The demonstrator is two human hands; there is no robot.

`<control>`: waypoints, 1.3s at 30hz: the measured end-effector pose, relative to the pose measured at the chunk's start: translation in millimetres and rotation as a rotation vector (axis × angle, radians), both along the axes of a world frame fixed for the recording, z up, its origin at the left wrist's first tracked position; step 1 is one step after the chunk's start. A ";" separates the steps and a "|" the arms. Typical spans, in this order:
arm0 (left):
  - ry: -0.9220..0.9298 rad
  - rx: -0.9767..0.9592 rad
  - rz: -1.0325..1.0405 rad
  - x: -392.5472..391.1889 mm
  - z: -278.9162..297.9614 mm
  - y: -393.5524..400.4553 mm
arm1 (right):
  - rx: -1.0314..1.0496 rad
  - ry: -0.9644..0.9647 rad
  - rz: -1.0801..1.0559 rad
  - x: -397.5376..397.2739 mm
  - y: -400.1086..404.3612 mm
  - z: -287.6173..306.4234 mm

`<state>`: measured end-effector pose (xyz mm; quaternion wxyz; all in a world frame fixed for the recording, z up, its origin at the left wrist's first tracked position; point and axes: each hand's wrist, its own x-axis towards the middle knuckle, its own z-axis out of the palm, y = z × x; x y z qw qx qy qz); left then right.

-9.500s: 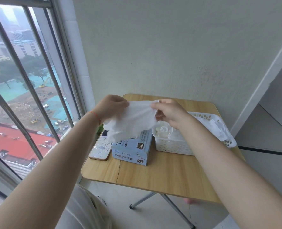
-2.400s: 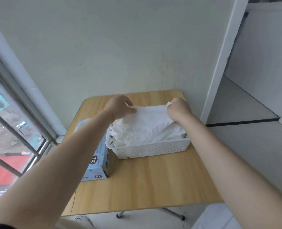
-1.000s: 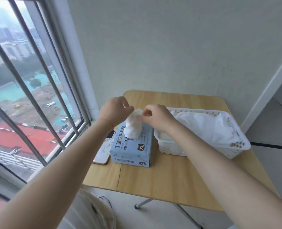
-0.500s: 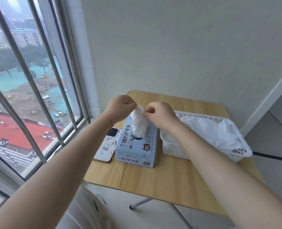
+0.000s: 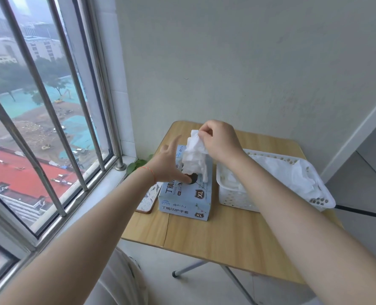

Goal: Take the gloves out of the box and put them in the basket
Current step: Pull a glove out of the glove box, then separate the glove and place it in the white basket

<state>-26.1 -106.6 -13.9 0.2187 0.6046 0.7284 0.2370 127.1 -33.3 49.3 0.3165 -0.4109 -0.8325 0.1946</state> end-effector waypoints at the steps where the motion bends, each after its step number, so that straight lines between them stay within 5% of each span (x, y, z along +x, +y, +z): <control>1: -0.031 0.007 -0.004 -1.2 -0.2 -1.1 | 0.011 -0.002 -0.006 0.3 0.9 1.6; 6: -0.251 0.173 0.010 -2.8 16.7 -3.8 | 0.019 0.018 -0.030 1.4 3.5 5.4; 13: -0.217 0.423 0.145 -1.9 27.0 3.2 | 0.179 0.179 -0.026 -2.0 1.0 20.5; 21: -0.254 0.359 0.171 -2.3 34.5 12.0 | 0.009 0.404 -0.047 4.6 -4.4 34.2; 30: -0.246 0.383 0.355 -2.9 38.9 20.4 | -0.545 -0.055 0.100 22.5 -9.7 12.6; 35: -0.399 0.526 0.415 -3.3 52.0 22.3 | -0.511 -0.182 0.176 20.3 -16.6 4.6; 39: -0.722 0.775 0.524 3.9 70.2 16.3 | -0.246 -0.340 0.035 12.1 -15.2 -9.4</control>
